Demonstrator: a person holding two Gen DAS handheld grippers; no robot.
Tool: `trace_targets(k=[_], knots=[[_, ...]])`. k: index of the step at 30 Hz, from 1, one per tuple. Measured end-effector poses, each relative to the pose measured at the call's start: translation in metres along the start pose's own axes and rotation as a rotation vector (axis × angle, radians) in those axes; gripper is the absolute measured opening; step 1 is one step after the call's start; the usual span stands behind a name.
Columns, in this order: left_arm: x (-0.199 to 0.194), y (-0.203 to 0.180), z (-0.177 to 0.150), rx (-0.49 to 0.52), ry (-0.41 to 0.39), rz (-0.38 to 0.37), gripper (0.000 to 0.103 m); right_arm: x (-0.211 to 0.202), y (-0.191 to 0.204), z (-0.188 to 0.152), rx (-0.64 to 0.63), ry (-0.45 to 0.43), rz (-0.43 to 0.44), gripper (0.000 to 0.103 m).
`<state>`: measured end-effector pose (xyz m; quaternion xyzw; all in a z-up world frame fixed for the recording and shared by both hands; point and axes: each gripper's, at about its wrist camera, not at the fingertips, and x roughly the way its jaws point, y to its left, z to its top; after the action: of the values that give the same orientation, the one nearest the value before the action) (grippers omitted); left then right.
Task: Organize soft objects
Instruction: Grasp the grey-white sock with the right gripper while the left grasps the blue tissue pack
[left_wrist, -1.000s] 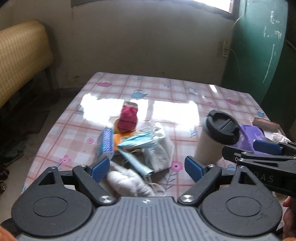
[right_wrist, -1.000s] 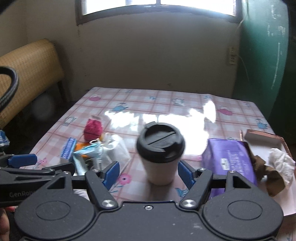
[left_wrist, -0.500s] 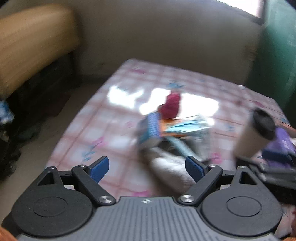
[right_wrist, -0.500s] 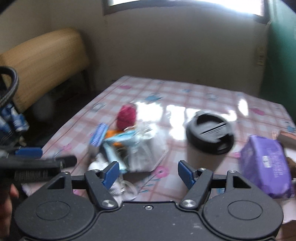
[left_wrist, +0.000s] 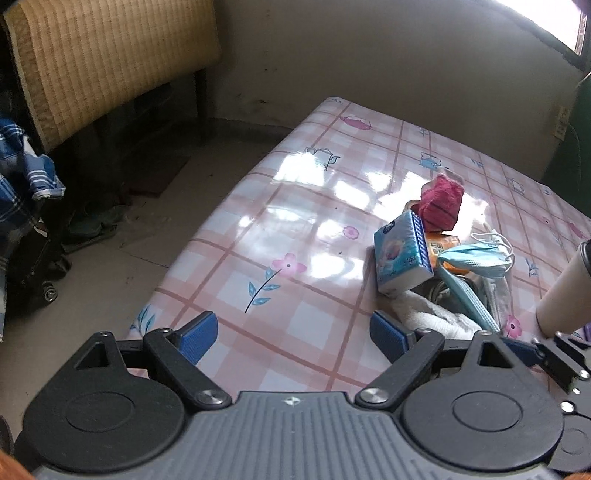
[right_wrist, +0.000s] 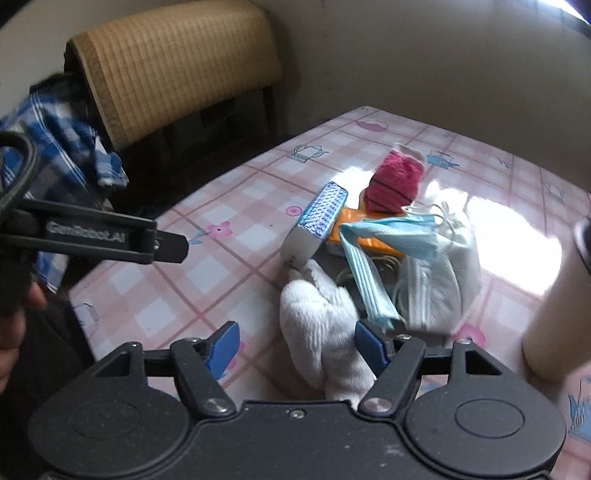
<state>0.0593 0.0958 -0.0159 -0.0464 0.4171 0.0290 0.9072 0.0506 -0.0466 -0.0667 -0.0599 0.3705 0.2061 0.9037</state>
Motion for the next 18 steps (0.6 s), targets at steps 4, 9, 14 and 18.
trace_targets(k=[4, 9, 14, 18], knots=[[0.014, -0.007, 0.006, 0.02, 0.0, -0.018, 0.092, 0.016, -0.006, -0.001, -0.01, 0.023, -0.012, 0.078], [0.03, -0.02, 0.02, 0.038, -0.02, -0.062, 0.093, 0.01, -0.011, -0.009, -0.015, 0.027, 0.008, 0.049], [0.053, -0.039, 0.029, 0.107, -0.031, -0.087, 0.093, -0.016, -0.016, -0.021, -0.012, 0.025, 0.046, 0.049], [0.071, -0.05, 0.032, 0.165, -0.021, -0.073, 0.093, -0.038, -0.022, -0.035, -0.024, 0.018, 0.007, 0.049]])
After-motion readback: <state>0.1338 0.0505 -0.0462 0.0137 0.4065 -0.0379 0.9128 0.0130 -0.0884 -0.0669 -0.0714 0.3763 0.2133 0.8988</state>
